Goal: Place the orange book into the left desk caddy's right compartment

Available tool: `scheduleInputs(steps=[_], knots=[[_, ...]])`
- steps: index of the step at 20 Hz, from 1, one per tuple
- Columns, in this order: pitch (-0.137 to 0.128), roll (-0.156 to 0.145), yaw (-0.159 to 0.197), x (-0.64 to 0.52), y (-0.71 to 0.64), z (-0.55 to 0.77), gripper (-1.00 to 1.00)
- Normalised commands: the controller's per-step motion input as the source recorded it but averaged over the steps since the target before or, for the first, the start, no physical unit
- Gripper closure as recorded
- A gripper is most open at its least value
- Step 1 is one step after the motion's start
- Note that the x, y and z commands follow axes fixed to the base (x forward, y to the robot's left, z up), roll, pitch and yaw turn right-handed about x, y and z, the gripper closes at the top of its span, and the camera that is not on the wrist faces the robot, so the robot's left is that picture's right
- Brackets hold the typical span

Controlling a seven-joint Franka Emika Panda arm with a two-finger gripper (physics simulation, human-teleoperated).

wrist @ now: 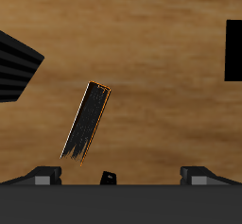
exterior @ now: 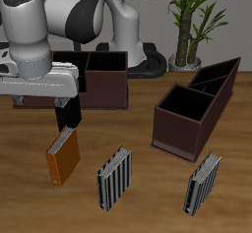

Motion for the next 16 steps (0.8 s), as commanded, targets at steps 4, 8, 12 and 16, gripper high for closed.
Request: scheduleInputs(steps=[4, 8, 12, 16], knots=[[-0.027, 0.035, -0.006, 0.11, 0.04, -0.23, -1.0], [-0.012, 0.032, -0.001, 0.06, 0.02, -0.12, -1.0], [-0.02, 0.026, -0.006, 0.08, -0.04, -0.21, -1.0], [0.013, -0.011, -0.013, 0.1, -0.06, -0.29, -1.0]])
